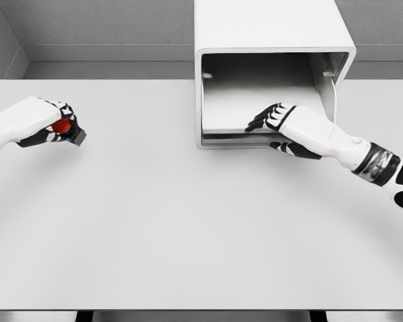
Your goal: Slide open multi-storey tabletop storage cabinets and put open load switch and slide close multi-storey tabletop storage cabinets
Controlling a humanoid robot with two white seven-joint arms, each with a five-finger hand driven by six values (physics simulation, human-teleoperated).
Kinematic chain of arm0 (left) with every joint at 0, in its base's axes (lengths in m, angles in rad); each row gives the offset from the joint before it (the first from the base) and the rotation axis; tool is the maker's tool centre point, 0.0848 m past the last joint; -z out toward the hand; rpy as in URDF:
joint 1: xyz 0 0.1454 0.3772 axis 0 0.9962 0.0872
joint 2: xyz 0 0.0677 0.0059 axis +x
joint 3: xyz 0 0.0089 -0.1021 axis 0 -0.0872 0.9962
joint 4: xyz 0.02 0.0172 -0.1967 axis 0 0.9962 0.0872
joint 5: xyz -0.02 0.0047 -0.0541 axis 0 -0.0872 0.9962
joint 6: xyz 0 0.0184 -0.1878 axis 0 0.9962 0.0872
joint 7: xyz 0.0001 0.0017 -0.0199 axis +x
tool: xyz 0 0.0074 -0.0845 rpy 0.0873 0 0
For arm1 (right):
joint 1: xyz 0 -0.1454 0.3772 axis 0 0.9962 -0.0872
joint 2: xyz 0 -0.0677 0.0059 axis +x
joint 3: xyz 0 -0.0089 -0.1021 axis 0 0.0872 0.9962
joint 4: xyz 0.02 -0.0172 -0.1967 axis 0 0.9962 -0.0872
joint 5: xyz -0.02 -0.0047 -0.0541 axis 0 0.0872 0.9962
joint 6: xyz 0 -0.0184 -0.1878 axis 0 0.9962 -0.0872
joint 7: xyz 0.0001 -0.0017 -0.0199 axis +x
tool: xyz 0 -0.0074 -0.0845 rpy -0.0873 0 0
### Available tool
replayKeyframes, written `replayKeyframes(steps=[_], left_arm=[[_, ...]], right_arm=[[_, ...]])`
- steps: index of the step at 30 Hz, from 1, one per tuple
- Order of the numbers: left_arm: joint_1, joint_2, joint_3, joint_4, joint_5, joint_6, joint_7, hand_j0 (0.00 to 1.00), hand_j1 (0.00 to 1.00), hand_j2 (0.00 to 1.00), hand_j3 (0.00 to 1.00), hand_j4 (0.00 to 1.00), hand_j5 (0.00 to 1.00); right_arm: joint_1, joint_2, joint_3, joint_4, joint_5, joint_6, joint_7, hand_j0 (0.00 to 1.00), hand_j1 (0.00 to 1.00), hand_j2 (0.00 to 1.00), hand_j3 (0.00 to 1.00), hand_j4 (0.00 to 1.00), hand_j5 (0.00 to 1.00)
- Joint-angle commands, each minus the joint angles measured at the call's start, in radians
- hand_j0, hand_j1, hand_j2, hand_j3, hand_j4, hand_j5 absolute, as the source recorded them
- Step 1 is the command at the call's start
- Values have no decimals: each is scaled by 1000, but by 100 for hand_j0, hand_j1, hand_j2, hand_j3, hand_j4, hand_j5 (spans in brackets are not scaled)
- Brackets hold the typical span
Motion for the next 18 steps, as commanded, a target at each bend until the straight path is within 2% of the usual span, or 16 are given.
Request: replayKeyframes(steps=[1,5,8,12,16,18], left_arm=[[0,-17,1,-32,7,3,1,34,34,34,34,34,34],[0,-36,2,-72,7,3,1,34,34,34,34,34,34],[0,-52,4,-93,15,3,1,35,35,35,35,35,35],[2,-65,4,-119,22,3,1,35,35,35,35,35,35],[2,-79,4,-139,36,3,1,35,35,35,35,35,35],[2,-91,2,-153,36,3,1,35,35,35,35,35,35]], right_arm=[[2,-23,0,-18,-13,0,0,73,73,73,73,73,73],[23,-58,-10,-55,-26,0,0,73,73,73,73,73,73],[80,-73,-82,-100,-26,0,0,73,73,73,73,73,73],[94,-110,-91,-138,-35,0,0,73,73,73,73,73,73],[121,-124,-178,-169,-61,0,6,73,73,73,73,73,73],[138,-153,-210,-172,-70,0,6,72,72,72,72,72,72]])
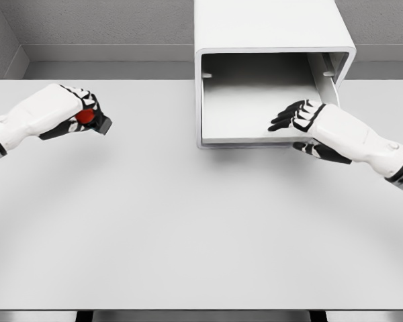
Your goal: Slide open multi-storey tabletop storage cabinets and put open load switch and slide close multi-storey tabletop storage cabinets
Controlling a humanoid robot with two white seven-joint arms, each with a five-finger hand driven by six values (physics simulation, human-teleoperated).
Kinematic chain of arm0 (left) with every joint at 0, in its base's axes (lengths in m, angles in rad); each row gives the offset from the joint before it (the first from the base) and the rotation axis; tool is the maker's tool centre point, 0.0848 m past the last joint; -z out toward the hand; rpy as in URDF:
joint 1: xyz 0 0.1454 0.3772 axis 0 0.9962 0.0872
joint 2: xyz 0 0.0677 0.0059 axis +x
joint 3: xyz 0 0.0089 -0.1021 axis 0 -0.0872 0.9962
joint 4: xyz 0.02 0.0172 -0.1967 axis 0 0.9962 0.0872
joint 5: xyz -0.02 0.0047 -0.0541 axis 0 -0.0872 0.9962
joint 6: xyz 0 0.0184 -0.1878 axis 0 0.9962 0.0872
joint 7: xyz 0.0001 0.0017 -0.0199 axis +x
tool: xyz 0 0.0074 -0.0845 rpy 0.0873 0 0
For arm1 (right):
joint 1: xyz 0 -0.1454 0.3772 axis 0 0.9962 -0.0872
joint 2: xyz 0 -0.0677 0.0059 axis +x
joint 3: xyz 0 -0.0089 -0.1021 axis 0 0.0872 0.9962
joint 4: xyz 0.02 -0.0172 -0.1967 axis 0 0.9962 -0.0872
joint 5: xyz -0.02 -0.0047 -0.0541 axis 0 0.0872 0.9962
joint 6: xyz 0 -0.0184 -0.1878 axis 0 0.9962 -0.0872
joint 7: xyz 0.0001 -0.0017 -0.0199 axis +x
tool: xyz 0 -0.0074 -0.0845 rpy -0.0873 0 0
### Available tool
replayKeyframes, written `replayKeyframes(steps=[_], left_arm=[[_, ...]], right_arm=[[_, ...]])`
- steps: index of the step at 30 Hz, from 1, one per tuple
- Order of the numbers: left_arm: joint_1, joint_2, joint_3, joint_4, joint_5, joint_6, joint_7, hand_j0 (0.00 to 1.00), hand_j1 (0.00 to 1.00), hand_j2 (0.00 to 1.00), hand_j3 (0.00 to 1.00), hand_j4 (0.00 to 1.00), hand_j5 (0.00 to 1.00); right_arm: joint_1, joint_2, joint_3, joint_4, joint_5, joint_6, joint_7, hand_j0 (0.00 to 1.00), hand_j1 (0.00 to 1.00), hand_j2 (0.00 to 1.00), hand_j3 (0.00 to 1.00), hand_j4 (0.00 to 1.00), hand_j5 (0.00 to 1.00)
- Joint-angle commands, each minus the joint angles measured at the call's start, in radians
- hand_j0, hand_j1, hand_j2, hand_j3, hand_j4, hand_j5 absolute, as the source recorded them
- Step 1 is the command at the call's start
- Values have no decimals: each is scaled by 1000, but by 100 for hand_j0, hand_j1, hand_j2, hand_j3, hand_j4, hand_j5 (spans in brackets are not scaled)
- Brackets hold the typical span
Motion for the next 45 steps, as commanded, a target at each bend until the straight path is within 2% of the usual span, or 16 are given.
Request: replayKeyframes(steps=[1,4,9,13,18,23,28,32,36,39,43,45], left_arm=[[0,-17,0,-24,10,3,2,35,35,35,35,35,35],[0,-29,0,-50,10,3,2,35,35,35,35,35,35],[-2,-57,0,-78,11,3,2,36,36,36,36,36,36],[-2,-90,0,-96,11,3,2,36,36,36,36,36,36],[-14,-122,-2,-104,10,3,2,37,37,37,37,37,37],[-34,-150,-11,-104,10,3,2,37,37,37,37,37,37],[-35,-225,-23,-116,5,3,2,37,37,37,37,37,37],[-35,-253,-29,-123,3,3,2,37,37,37,37,37,37],[-35,-273,-37,-127,6,3,2,37,37,37,37,37,37],[-34,-294,-51,-139,5,3,2,37,37,37,37,37,37],[-35,-314,-60,-158,6,3,2,37,37,37,37,37,37],[-35,-334,-66,-159,5,3,2,37,37,37,37,37,37]], right_arm=[[2,-27,-53,-26,-24,0,4,67,67,67,67,67,67],[52,-32,-137,-31,-26,0,2,53,53,53,53,53,53],[143,-46,-261,-29,-30,0,1,53,53,53,53,53,53],[149,-55,-298,-26,-49,0,1,52,52,52,52,52,52],[166,-56,-312,-15,-52,0,4,52,52,52,52,52,52],[186,-56,-317,93,-52,0,5,52,52,52,52,52,52],[193,-59,-335,141,-52,0,5,52,52,52,52,52,52],[241,-58,-335,147,-46,0,4,52,52,52,52,52,52],[291,-42,-334,175,-46,0,2,52,52,52,52,52,52],[313,1,-334,207,-42,0,4,52,52,52,52,52,52],[337,5,-332,225,-42,0,4,52,52,52,52,52,52],[344,28,-334,227,-41,0,4,52,52,52,52,52,52]])
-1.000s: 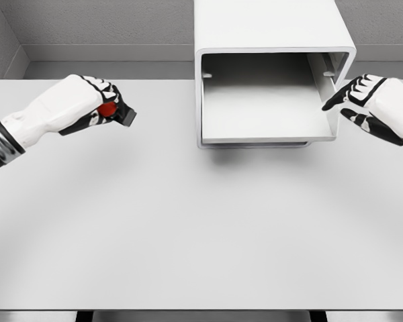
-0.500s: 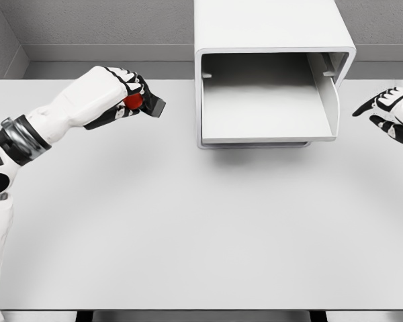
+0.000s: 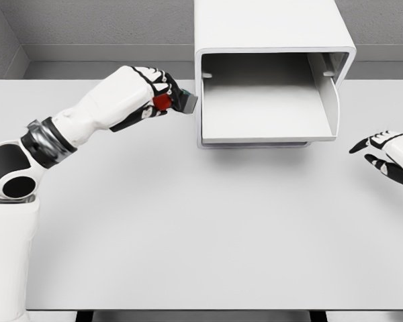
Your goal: Slide open multi-storey tabletop storage cabinets and put open load switch and slide close multi-storey tabletop storage cabinets
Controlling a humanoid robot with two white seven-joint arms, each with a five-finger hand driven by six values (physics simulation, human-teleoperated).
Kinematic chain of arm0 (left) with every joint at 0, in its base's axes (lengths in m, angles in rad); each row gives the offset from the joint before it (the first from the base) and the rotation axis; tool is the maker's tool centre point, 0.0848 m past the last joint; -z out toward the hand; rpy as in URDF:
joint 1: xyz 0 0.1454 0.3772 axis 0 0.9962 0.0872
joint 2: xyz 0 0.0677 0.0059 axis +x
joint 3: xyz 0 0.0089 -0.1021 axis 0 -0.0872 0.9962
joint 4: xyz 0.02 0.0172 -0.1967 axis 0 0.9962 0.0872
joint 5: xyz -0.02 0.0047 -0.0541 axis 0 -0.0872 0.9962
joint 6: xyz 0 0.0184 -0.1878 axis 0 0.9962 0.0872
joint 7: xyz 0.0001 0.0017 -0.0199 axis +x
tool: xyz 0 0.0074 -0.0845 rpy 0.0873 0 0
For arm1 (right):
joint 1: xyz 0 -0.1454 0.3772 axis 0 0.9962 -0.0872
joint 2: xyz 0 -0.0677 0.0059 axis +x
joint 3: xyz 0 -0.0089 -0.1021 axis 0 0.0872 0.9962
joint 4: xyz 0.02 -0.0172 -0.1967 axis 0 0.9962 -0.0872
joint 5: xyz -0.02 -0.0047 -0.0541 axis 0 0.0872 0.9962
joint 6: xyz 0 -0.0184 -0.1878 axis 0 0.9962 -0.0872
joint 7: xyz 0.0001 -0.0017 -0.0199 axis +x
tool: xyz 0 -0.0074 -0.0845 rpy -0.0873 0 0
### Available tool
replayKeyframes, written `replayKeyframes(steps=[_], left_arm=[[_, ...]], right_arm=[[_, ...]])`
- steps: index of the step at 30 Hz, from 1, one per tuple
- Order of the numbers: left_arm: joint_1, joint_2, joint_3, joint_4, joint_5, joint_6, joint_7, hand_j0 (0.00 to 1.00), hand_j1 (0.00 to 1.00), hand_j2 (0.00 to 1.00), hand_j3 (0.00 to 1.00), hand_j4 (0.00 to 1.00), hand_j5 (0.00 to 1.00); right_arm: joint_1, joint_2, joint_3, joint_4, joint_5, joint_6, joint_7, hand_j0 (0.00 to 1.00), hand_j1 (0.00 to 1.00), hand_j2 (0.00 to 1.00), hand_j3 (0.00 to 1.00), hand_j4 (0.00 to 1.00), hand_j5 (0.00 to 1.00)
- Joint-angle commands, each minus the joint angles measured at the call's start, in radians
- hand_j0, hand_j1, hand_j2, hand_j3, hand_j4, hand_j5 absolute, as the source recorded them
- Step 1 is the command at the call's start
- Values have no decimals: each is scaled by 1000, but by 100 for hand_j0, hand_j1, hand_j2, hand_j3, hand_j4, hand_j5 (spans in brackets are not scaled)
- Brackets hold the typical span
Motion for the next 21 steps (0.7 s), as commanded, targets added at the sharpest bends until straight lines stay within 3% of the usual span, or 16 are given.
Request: replayKeyframes(steps=[1,14,21], left_arm=[[0,-18,-13,-15,7,3,1,37,37,37,37,37,37],[-12,-100,-65,-20,-6,3,1,37,37,37,37,37,37],[-28,-153,-88,-3,-73,3,1,37,37,37,37,37,37]], right_arm=[[2,14,-1,12,-6,0,0,52,52,52,52,52,52],[6,27,-2,19,-6,0,1,52,52,52,52,52,52],[6,27,-2,16,-6,0,1,53,53,53,53,53,53]])
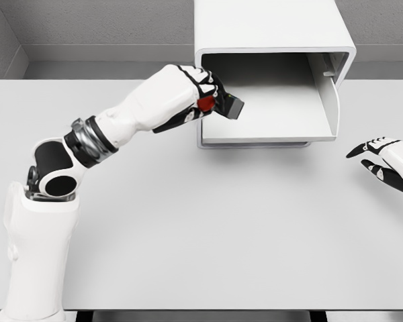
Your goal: Slide open multi-storey tabletop storage cabinets and put open load switch and slide close multi-storey tabletop storage cabinets
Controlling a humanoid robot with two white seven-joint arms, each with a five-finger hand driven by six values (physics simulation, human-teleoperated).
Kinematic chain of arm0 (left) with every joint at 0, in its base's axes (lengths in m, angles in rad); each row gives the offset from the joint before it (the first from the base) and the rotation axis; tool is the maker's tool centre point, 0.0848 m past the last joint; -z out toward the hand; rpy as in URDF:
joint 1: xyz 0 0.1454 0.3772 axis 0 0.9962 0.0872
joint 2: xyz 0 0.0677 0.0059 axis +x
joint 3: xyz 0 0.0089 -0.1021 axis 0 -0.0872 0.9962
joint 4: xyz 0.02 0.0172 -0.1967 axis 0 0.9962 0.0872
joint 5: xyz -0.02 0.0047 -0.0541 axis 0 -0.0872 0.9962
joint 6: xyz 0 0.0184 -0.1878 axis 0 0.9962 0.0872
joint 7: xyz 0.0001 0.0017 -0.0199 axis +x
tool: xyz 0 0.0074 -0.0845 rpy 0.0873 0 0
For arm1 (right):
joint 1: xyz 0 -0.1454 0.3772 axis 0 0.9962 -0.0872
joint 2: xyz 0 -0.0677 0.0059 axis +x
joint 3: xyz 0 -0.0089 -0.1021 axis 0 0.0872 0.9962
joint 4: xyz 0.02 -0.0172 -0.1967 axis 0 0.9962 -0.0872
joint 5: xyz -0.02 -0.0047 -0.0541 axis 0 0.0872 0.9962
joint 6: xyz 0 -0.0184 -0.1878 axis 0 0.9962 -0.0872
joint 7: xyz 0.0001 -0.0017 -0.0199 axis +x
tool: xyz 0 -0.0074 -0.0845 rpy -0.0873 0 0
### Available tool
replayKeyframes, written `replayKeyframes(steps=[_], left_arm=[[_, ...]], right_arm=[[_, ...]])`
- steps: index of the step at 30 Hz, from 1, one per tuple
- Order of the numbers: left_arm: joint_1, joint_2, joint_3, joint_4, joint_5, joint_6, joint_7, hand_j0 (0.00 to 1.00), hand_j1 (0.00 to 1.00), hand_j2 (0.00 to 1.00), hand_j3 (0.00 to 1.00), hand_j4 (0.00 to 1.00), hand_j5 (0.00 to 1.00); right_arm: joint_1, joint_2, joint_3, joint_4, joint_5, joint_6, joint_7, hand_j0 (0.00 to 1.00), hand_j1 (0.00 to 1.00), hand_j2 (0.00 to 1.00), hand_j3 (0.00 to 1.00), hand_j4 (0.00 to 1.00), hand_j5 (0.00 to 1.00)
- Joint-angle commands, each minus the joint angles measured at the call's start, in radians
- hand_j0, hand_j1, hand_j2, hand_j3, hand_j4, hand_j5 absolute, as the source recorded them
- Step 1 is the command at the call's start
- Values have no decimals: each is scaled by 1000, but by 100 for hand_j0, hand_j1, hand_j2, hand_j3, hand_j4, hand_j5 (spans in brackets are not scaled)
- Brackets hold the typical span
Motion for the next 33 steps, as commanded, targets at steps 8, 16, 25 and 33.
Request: replayKeyframes(steps=[8,16,25,33], left_arm=[[-5,-34,-28,40,-27,3,1,37,37,37,37,37,37],[-23,-34,-53,77,-49,3,1,38,38,38,38,38,38],[-38,-34,-88,91,-64,3,1,38,38,38,38,38,38],[-69,-34,-88,98,-109,3,1,38,38,38,38,38,38]], right_arm=[[0,0,0,-12,-6,0,0,53,53,53,53,53,53],[0,0,0,-12,-6,0,0,53,53,53,53,53,53],[0,12,0,-12,-6,0,0,53,53,53,53,53,53],[0,14,0,-12,-6,0,0,53,53,53,53,53,53]])
